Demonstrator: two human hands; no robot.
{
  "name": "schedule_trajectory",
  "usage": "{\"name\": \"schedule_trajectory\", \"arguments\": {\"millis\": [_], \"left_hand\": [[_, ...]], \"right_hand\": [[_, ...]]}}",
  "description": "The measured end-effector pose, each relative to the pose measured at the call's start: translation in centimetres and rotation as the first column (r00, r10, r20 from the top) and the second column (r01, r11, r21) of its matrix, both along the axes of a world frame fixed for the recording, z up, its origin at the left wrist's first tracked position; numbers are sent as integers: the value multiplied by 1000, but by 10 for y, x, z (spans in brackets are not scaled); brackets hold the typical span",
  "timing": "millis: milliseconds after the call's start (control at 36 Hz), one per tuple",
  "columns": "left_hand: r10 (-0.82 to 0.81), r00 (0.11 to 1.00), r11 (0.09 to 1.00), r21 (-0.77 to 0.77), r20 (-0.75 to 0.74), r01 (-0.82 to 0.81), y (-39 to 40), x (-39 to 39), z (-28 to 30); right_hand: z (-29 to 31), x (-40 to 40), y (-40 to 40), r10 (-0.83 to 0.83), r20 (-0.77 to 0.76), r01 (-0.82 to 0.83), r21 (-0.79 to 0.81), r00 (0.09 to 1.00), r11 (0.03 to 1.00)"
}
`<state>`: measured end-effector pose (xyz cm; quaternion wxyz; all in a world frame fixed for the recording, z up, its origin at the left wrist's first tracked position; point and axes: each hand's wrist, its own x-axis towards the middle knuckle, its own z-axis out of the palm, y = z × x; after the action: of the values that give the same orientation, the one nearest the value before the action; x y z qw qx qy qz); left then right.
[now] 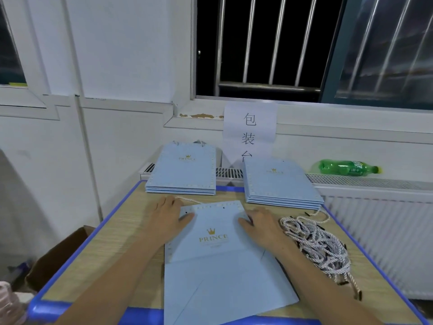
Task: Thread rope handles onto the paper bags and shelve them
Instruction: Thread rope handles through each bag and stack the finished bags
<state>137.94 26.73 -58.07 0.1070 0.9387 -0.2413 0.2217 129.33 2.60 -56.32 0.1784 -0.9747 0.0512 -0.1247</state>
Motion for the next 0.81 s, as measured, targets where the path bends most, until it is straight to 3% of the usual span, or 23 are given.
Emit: {"name": "schedule_trajectory", "arguments": {"millis": [83,167,250,361,472,611,806], "left_hand": [[31,997,999,-16,64,-30,2,-2,0],[55,996,998,-30,76,-53,5,-1,-2],[71,997,993,-96,-6,-71,8,-5,1],[96,991,982,-152,-92,-109,8,-5,-2],[102,992,984,-141,-78,-113,8,-5,-1],[83,996,991,-106,-45,-87,7,-8,1],[87,991,989,-112,-102,-99,5,-8,2]], "right_hand": [[9,0,-20,-83,85,72,132,993,989],[23,-5,-46,-205,125,186,150,971,971],[35,-11,-72,-271,14,271,6,963,963],[40,-23,-83,-271,-159,234,-216,949,948],[42,-30,-82,-326,-89,294,-263,941,919],[69,-21,-78,-245,125,229,128,962,965],[143,-18,-51,-109,360,-44,391,927,920]]}}
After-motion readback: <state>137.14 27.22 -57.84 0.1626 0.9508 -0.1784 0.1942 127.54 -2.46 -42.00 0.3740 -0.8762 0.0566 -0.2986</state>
